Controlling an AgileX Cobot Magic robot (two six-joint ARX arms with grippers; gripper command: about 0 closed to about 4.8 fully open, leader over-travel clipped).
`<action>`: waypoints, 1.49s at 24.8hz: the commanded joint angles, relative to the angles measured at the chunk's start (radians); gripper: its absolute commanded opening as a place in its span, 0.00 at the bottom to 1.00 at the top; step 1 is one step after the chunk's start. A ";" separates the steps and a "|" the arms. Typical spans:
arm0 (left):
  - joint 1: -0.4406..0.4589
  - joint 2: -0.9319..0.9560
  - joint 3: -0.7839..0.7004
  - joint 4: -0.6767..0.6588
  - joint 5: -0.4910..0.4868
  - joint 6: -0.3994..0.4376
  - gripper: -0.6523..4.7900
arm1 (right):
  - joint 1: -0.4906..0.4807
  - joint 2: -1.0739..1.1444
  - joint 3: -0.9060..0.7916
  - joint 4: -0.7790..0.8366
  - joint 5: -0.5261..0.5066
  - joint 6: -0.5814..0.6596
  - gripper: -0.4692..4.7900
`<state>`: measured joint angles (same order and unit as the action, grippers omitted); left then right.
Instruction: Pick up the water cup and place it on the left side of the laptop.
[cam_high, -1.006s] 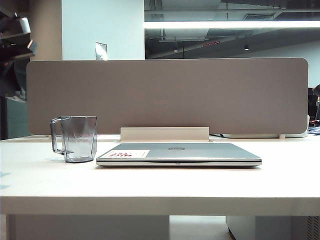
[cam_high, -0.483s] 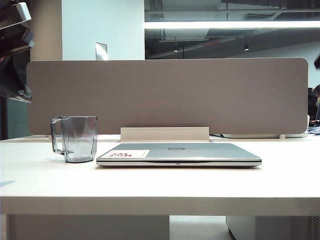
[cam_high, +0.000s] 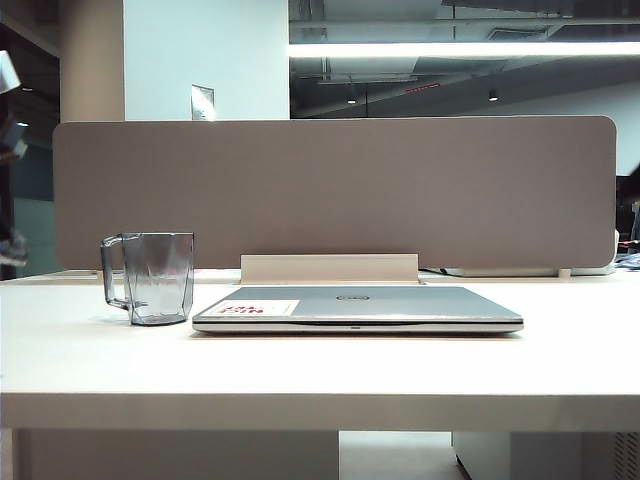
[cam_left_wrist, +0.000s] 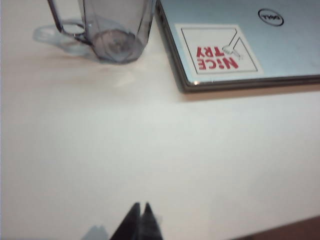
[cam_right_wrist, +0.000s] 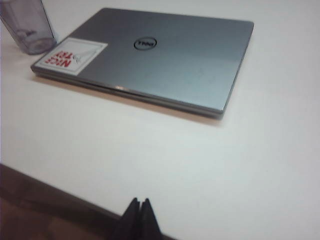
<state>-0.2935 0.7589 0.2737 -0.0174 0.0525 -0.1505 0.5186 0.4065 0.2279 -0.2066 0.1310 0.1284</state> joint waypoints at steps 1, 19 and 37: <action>0.000 -0.031 -0.037 0.021 0.000 -0.004 0.11 | 0.000 0.001 -0.034 0.032 0.001 0.003 0.08; 0.000 -0.134 -0.182 0.100 0.008 -0.047 0.11 | 0.002 0.001 -0.108 0.027 -0.002 0.003 0.08; 0.003 -0.142 -0.182 0.138 0.099 -0.011 0.11 | 0.002 0.001 -0.107 0.024 -0.002 0.003 0.08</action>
<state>-0.2932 0.6258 0.0898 0.1116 0.1703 -0.1886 0.5198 0.4065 0.1165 -0.1978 0.1299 0.1307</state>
